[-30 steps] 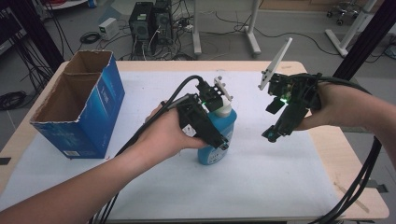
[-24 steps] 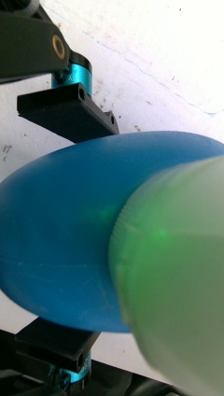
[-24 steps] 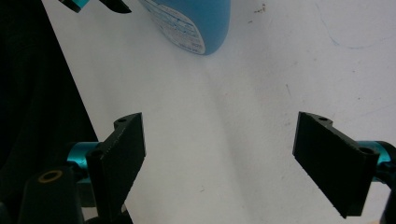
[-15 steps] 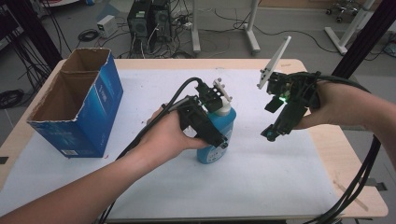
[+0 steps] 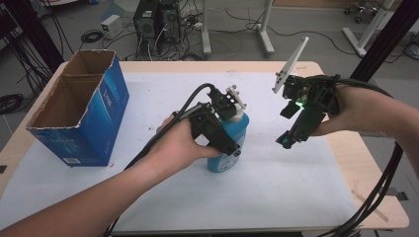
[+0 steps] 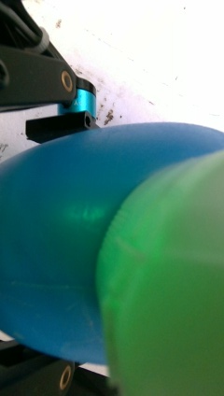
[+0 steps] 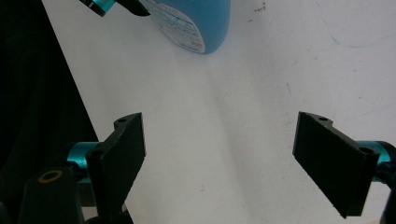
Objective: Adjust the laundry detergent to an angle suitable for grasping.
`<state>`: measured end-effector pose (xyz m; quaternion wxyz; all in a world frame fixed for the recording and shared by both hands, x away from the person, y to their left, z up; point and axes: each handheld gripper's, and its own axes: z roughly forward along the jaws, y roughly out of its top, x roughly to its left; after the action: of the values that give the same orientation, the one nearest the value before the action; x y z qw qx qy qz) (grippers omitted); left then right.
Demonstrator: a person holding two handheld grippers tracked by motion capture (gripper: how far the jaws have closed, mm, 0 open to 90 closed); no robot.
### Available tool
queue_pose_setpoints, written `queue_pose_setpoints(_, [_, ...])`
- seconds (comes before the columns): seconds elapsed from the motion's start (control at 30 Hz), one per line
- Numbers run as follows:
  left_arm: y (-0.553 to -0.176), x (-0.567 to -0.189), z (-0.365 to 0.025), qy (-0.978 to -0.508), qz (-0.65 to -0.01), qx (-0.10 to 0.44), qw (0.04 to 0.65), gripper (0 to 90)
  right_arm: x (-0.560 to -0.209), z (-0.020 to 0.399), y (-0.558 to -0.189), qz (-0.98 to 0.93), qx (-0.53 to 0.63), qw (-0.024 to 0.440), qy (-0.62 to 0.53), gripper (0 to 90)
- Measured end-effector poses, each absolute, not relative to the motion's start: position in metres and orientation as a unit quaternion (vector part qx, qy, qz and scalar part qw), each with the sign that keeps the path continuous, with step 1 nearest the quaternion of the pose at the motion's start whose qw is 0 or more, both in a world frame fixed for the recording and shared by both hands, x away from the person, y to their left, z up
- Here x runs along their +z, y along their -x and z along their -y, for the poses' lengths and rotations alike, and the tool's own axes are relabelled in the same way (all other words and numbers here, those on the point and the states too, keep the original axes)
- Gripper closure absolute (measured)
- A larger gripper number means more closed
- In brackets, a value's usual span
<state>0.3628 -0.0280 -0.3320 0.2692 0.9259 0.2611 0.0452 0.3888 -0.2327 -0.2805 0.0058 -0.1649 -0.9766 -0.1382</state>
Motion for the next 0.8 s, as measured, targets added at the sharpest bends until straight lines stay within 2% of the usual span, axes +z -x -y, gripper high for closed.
queue_pose_setpoints(0.8, [-0.3613, -0.3326, 0.0306, -0.921, -0.268, 0.061, 0.277, 40.7, -0.2824, 0.2330, -0.3890, 0.976, -0.137, 0.009, 0.167, 16.6])
